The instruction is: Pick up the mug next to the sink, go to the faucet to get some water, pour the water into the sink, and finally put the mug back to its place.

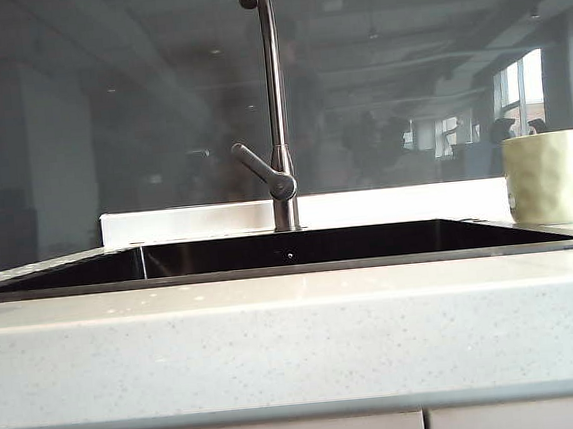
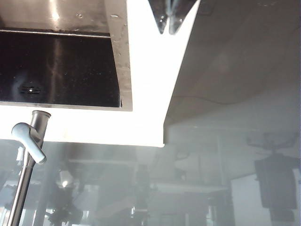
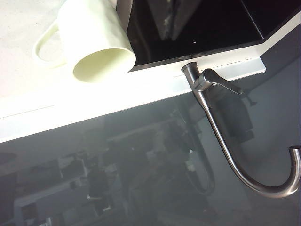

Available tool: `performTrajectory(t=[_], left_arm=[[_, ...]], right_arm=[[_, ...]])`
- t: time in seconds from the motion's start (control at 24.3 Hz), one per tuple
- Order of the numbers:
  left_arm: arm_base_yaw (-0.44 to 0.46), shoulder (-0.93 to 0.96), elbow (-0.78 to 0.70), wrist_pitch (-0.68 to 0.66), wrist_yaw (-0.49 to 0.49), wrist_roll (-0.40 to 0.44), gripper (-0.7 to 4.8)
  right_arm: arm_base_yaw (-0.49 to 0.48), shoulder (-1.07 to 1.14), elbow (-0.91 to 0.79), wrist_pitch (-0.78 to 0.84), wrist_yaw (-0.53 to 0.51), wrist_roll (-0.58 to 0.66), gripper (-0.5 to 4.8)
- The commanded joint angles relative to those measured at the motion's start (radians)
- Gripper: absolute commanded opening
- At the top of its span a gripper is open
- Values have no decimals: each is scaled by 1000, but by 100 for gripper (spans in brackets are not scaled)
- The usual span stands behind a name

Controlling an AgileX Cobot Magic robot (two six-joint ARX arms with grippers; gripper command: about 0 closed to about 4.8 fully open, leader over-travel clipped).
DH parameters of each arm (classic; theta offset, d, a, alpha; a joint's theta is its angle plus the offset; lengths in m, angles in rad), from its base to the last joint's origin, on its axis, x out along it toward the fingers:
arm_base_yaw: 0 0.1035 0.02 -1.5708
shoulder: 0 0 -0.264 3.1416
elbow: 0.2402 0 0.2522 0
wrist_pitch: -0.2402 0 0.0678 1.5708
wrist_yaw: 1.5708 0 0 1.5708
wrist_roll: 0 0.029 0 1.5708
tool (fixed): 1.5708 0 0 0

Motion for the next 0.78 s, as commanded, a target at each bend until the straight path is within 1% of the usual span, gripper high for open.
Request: performTrajectory(t=[0.04,0.12,0.29,0.45,0.62,0.78], left_arm=[[1,0,-36,87,-3,-8,-3],[1,0,-37,67,-19,4,-3],[1,0,-37,56,-18,78,-3],[0,0,-37,63,-13,79,-3],[1,0,-37,84,77,79,-4],[10,0,-37,91,77,81,-4]], right_arm=[[0,1,5,17,1,3,-5],[0,1,5,17,1,3,-5],[0,1,5,17,1,3,-5],[0,1,5,17,1,3,-5],[0,1,5,17,1,3,-5],[0,1,5,17,1,3,-5]])
